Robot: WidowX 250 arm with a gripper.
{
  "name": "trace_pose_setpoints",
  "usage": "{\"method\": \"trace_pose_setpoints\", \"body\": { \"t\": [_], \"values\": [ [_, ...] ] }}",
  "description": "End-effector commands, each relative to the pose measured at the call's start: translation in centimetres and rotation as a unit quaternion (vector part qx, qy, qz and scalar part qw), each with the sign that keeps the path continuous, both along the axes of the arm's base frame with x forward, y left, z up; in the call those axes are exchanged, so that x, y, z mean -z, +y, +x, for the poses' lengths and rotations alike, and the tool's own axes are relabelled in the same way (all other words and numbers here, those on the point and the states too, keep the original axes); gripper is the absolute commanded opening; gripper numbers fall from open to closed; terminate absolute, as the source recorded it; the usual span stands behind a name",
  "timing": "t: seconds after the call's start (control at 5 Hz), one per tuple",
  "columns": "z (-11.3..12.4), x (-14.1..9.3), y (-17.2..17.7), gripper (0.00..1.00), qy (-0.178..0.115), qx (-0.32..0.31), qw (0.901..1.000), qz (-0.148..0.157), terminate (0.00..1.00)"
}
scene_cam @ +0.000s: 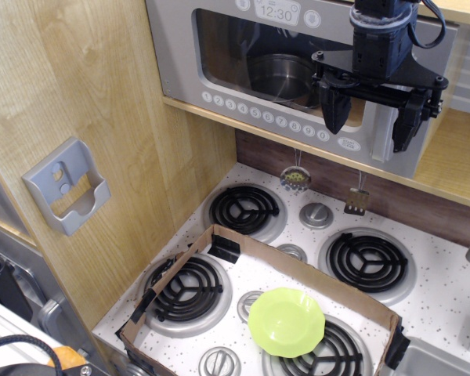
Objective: Open microwave
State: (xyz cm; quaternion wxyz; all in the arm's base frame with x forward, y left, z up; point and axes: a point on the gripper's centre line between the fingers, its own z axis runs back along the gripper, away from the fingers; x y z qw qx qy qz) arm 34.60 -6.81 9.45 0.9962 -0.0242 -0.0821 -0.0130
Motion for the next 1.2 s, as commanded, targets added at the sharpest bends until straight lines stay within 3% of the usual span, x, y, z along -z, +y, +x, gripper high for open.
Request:
{"method": "trace_pose_setpoints", "body": {
  "t": [0.0,0.2,0.4,0.6,1.0],
  "values": [
    [2.14,-2.10,-0.04,1.00,-0.041,0.000,0.9991,-0.007,0.00],
    [1.97,-2.48,-0.19,1.00,-0.079,-0.024,0.9965,-0.011,0.00],
    [2.01,-2.47,-0.26,1.00,-0.092,-0.040,0.9946,-0.024,0.00],
    [2.29,-2.53,-0.26,0.00,-0.101,-0.038,0.9939,-0.024,0.00],
    [1.36,-2.39,-0.69,0.00,-0.103,-0.061,0.9927,-0.016,0.00]
  ]
}}
